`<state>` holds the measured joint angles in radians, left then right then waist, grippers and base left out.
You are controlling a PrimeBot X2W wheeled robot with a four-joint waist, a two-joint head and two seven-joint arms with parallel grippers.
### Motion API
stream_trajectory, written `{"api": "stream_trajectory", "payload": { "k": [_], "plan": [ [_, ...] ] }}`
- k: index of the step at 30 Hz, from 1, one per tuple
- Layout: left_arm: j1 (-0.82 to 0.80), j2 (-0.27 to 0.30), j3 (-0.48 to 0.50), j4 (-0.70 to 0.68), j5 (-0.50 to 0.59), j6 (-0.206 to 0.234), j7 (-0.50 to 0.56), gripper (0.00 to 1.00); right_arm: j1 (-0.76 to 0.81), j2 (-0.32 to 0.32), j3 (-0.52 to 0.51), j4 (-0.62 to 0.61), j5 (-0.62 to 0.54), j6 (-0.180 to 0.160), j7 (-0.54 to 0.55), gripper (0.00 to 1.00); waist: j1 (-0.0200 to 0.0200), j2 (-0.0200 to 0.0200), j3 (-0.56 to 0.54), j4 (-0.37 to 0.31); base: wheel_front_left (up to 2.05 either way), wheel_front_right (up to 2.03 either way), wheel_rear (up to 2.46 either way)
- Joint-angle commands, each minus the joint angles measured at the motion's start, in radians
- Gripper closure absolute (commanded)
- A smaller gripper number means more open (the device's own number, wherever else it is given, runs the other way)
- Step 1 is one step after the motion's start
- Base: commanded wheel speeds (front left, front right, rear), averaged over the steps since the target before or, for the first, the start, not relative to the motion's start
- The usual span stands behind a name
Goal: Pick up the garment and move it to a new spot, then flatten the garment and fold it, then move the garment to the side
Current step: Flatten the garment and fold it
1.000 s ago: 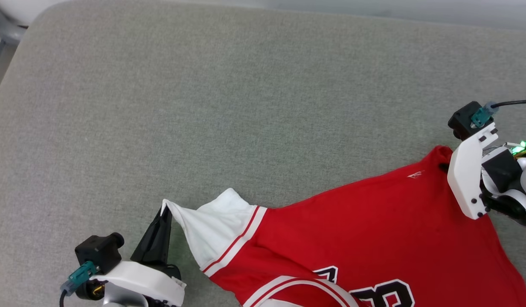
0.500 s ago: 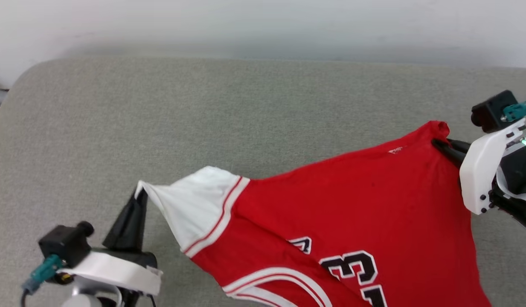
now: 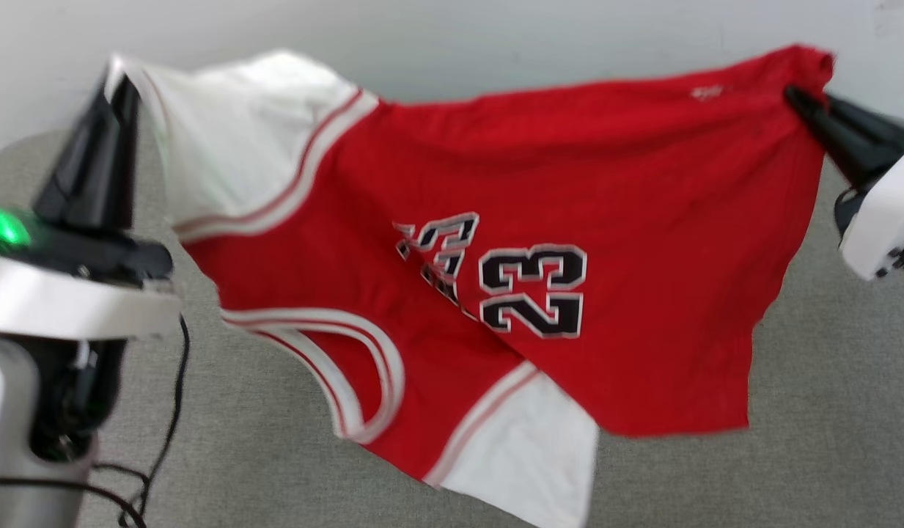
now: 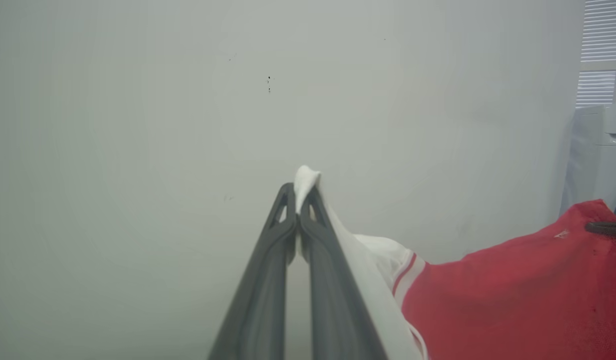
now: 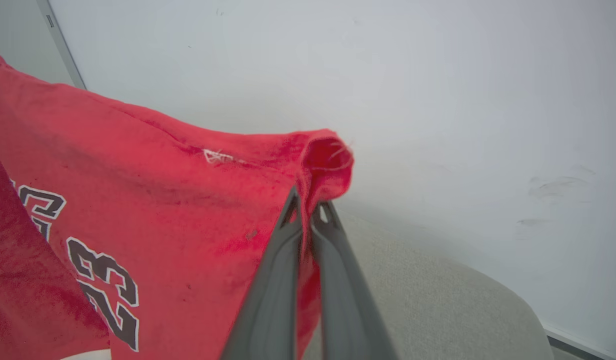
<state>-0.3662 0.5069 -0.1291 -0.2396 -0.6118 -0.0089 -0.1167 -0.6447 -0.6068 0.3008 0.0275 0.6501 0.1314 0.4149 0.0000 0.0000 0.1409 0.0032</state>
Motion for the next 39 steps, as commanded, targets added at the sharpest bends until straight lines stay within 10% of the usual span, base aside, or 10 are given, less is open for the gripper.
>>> {"api": "stream_trajectory", "payload": {
  "k": [1, 15, 39],
  "plan": [
    [-0.063, 0.020, 0.008, -0.018, 0.001, -0.006, 0.023, 1.00, -0.021, 0.019, -0.030, -0.019, -0.013, -0.001, 0.001, 1.00, 0.0000, 0.0000, 0.018, -0.009, 0.00, 0.00, 0.00],
    [-0.530, 0.066, -0.050, 0.054, -0.021, -0.077, 0.169, 1.00, -0.282, 0.103, -0.136, -0.040, -0.089, -0.001, 0.036, 1.00, 0.0000, 0.0000, 0.219, -0.018, 0.00, 0.00, 0.00],
    [-1.457, 0.001, -0.225, 0.607, -0.038, -0.120, 0.120, 1.00, -1.126, 0.238, -0.094, 0.489, -0.242, -0.001, -0.138, 1.00, 0.0000, 0.0000, 0.499, -0.008, 0.00, 0.00, 0.00]
  ]
}}
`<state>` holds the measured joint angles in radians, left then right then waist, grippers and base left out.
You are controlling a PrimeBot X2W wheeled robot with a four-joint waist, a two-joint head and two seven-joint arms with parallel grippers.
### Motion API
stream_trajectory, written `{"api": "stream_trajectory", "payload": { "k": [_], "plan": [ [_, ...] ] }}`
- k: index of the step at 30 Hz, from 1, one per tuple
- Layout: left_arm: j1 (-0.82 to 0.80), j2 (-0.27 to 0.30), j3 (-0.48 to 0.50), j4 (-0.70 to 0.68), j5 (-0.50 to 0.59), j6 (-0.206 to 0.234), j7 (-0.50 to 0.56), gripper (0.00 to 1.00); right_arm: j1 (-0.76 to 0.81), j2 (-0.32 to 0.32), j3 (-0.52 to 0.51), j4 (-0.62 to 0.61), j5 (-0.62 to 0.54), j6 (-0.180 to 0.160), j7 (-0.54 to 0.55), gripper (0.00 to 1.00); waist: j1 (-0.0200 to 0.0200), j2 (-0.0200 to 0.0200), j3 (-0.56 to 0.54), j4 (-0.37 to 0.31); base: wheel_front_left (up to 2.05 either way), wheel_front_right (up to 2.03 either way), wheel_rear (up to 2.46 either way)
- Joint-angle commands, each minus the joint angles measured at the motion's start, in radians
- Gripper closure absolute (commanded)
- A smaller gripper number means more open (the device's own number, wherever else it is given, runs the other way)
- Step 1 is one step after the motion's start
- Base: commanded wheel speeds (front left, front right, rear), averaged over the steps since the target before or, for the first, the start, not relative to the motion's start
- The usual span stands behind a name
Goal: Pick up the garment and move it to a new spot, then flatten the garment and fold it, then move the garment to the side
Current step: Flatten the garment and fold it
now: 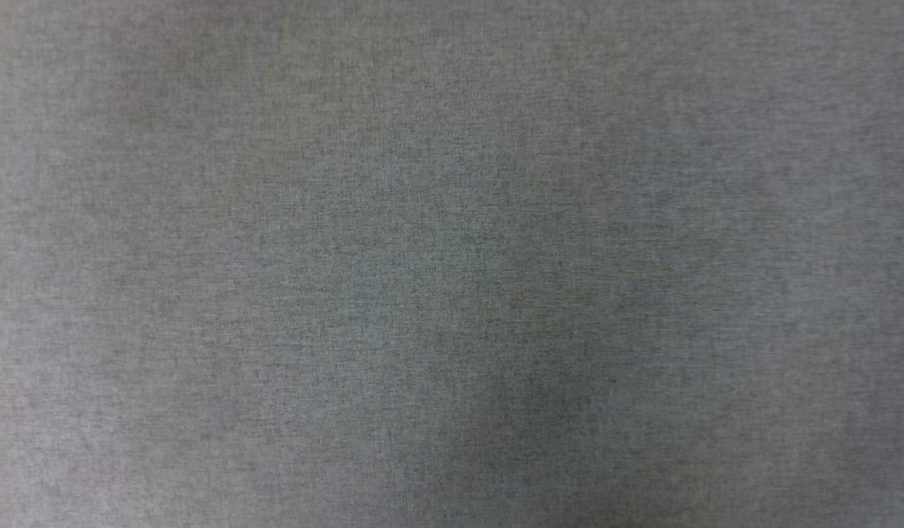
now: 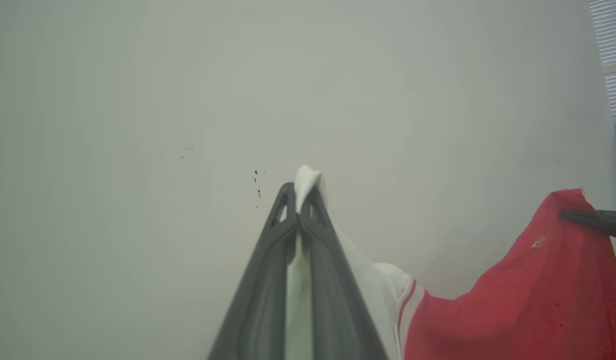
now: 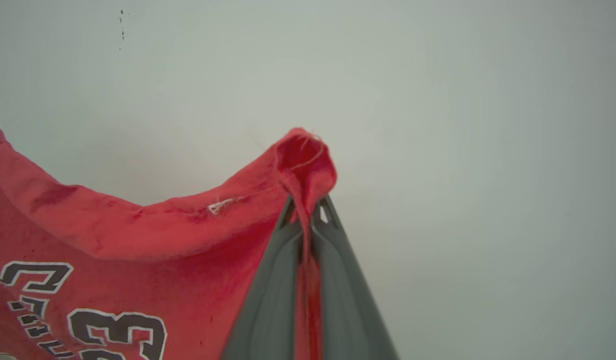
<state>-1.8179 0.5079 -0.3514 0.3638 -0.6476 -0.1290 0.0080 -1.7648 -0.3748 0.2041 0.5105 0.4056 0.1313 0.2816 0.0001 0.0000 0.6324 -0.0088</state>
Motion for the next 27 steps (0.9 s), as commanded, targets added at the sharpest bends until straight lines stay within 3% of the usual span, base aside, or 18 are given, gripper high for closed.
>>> {"api": "stream_trajectory", "payload": {
  "k": [1, 6, 14, 22, 27],
  "plan": [
    [-0.016, 0.003, -0.011, 0.021, -0.010, -0.001, -0.010, 1.00, -0.022, 0.008, 0.009, 0.027, 0.004, -0.001, -0.015, 1.00, -0.0001, 0.0000, 0.015, 0.006, 0.00, 0.00, 0.00],
    [0.023, 0.016, -0.050, 0.071, -0.044, -0.001, -0.051, 1.00, -0.035, 0.002, 0.058, 0.117, 0.022, -0.001, -0.056, 1.00, -0.0001, 0.0000, 0.057, 0.018, 0.00, 0.00, 0.00],
    [0.209, 0.081, -0.116, 0.072, -0.124, -0.001, -0.155, 1.00, 0.101, -0.007, 0.170, 0.189, 0.129, -0.001, -0.138, 1.00, -0.0001, 0.0000, 0.060, 0.022, 0.00, 0.00, 0.00],
    [0.512, 0.151, -0.134, 0.003, -0.189, -0.001, -0.235, 1.00, 0.334, -0.069, 0.311, 0.130, 0.266, -0.001, -0.193, 1.00, -0.0001, 0.0000, -0.015, 0.019, 0.00, 0.00, 0.00],
    [0.739, 0.181, -0.122, -0.079, -0.214, 0.028, -0.259, 1.00, 0.503, -0.130, 0.372, 0.029, 0.344, -0.001, -0.217, 1.00, -0.0001, 0.0000, -0.082, 0.015, 0.00, 0.00, 0.00]
  ]
}}
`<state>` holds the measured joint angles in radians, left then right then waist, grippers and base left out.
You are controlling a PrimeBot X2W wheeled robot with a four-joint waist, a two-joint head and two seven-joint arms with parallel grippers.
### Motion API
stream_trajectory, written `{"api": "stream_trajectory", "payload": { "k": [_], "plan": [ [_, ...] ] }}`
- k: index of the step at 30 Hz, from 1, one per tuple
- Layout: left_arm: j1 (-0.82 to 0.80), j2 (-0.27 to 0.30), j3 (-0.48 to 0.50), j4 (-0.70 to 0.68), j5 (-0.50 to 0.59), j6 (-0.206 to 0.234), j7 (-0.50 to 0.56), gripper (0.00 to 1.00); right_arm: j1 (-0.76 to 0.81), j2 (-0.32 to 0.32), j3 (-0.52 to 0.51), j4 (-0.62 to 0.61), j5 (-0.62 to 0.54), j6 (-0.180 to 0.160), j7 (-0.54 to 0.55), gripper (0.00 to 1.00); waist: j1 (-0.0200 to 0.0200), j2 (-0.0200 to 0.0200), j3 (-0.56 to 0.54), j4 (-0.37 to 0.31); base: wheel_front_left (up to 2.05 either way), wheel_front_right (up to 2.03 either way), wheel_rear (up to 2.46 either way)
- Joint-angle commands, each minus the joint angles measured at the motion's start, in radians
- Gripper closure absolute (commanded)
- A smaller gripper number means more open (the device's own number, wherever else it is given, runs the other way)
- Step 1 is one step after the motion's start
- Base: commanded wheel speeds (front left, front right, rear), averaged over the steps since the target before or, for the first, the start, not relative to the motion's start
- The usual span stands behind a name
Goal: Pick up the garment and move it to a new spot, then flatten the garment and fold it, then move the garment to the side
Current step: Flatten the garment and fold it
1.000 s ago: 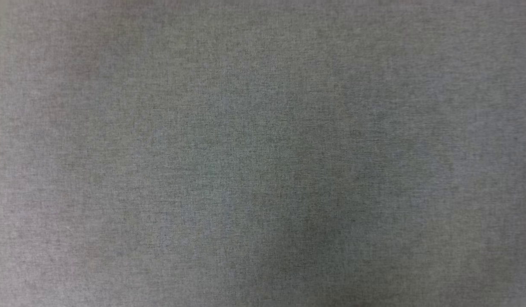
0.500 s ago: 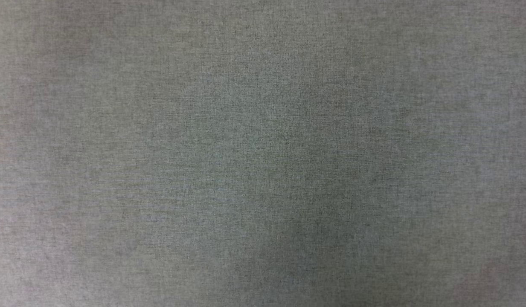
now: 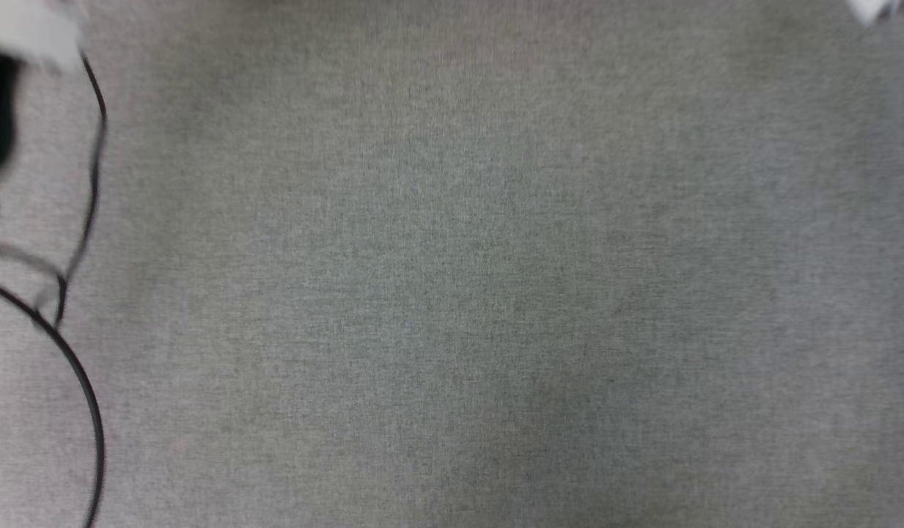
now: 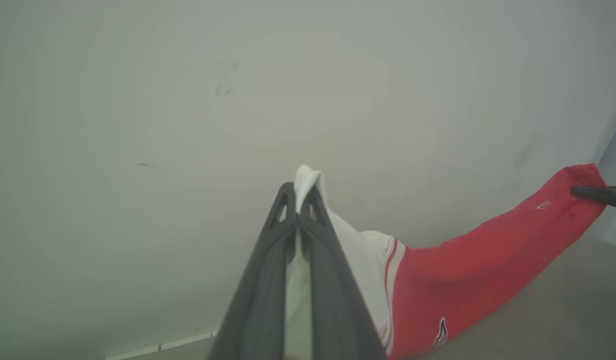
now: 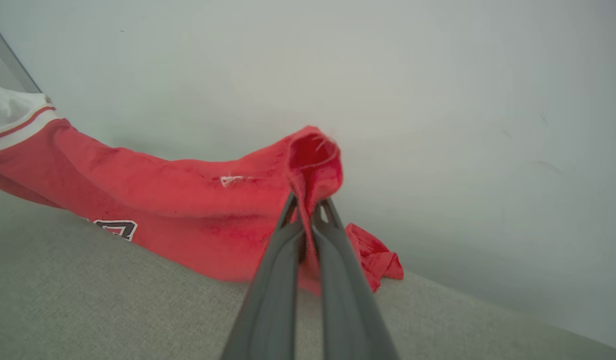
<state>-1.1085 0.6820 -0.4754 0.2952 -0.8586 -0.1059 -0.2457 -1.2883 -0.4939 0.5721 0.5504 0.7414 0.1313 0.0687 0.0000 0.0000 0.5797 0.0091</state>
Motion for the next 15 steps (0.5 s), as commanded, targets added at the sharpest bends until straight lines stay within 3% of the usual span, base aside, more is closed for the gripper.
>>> {"api": "stream_trajectory", "payload": {
  "k": [1, 6, 15],
  "plan": [
    [0.080, 0.014, 0.001, -0.031, -0.009, 0.013, -0.007, 1.00, 0.064, -0.022, 0.014, -0.033, 0.021, -0.001, -0.006, 1.00, 0.0000, 0.0000, -0.045, -0.004, 0.00, 0.00, 0.00],
    [0.341, 0.040, 0.033, -0.140, -0.037, 0.073, -0.016, 1.00, 0.248, -0.071, 0.052, -0.125, 0.061, -0.001, -0.008, 1.00, 0.0000, 0.0000, -0.114, -0.015, 0.00, 0.00, 0.00],
    [0.795, -0.028, 0.125, -0.297, -0.083, 0.135, -0.021, 1.00, 0.542, -0.104, 0.093, -0.199, 0.085, -0.001, -0.005, 1.00, 0.0000, 0.0000, -0.239, -0.023, 0.00, 0.00, 0.00]
  ]
}}
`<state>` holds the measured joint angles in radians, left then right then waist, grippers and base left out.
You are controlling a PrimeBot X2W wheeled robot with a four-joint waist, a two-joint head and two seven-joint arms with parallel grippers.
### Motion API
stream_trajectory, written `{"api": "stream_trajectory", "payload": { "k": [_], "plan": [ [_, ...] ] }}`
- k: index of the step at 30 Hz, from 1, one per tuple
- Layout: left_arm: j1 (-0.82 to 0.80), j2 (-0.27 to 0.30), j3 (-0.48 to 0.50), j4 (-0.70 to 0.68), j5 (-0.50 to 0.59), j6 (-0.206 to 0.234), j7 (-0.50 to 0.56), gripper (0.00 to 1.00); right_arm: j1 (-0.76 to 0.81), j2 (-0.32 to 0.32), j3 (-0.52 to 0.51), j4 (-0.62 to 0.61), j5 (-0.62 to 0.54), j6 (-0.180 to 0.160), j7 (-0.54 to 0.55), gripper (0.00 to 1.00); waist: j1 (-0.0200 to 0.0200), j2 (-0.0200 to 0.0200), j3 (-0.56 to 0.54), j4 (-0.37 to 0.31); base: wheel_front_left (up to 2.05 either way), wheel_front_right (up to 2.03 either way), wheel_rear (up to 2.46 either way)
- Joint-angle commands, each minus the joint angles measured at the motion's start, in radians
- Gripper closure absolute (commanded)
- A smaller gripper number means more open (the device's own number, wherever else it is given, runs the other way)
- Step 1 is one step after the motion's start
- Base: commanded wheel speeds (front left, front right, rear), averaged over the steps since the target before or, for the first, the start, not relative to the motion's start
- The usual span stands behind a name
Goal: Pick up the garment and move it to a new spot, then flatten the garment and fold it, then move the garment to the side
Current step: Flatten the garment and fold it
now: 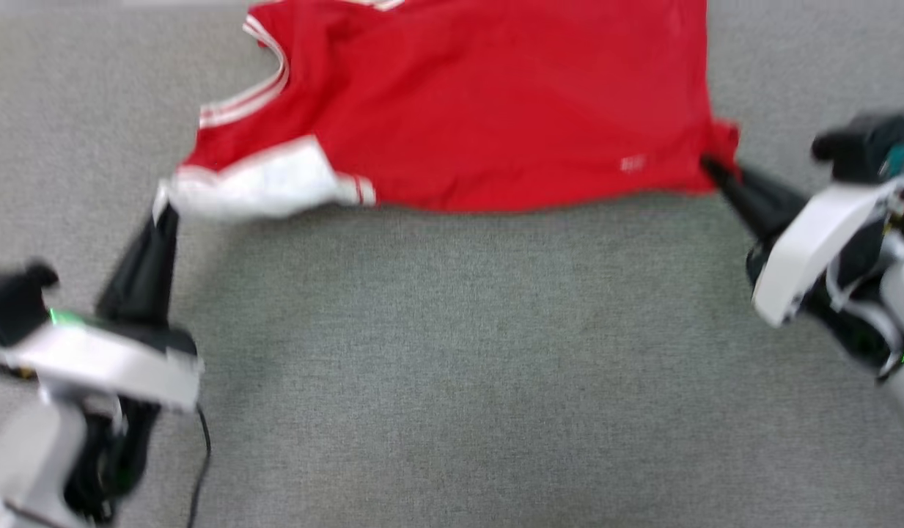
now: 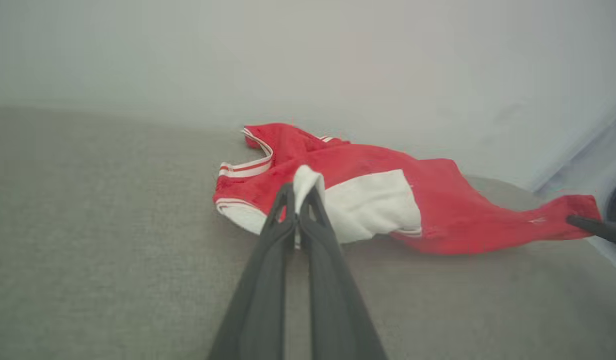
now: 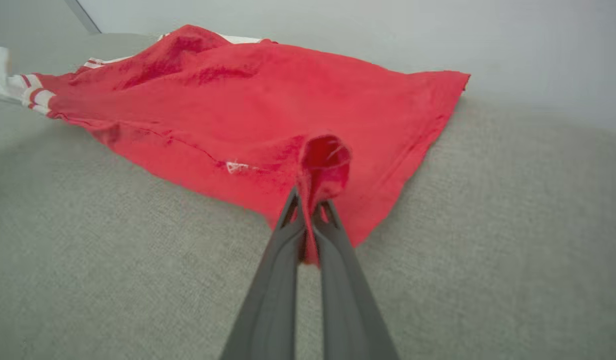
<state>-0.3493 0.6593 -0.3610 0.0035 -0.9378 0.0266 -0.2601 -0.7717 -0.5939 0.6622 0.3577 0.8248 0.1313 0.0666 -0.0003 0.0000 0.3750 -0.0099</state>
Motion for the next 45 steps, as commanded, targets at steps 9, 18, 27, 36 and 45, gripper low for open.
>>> {"api": "stream_trajectory", "payload": {
  "k": [9, 18, 27, 36, 45],
  "plan": [
    [0.391, -0.078, 0.078, -0.060, -0.026, -0.006, -0.007, 1.00, 0.260, -0.004, 0.011, -0.052, 0.022, -0.001, -0.002, 1.00, 0.0003, 0.0000, -0.158, -0.009, 0.00, 0.00, 0.00],
    [0.647, -0.154, 0.071, -0.084, -0.071, 0.019, -0.003, 1.00, 0.517, -0.016, -0.043, -0.095, 0.051, -0.001, 0.017, 1.00, 0.0003, 0.0000, -0.270, 0.001, 0.00, 0.00, 0.00],
    [0.761, -0.183, 0.017, -0.085, -0.107, 0.016, 0.026, 1.00, 0.687, -0.032, -0.107, -0.102, 0.045, -0.001, 0.019, 1.00, 0.0003, 0.0000, -0.316, 0.024, 0.00, 0.00, 0.00],
    [0.780, -0.160, -0.006, -0.082, -0.134, -0.016, 0.073, 1.00, 0.778, -0.025, -0.190, -0.126, 0.020, -0.001, 0.037, 1.00, 0.0003, 0.0000, -0.315, 0.035, 0.00, 0.00, 0.00],
    [0.693, -0.141, 0.024, -0.095, -0.084, -0.007, 0.052, 1.00, 0.743, 0.029, -0.244, -0.158, -0.015, -0.001, 0.043, 1.00, 0.0003, 0.0000, -0.301, 0.011, 0.00, 0.00, 0.00]
  ]
}}
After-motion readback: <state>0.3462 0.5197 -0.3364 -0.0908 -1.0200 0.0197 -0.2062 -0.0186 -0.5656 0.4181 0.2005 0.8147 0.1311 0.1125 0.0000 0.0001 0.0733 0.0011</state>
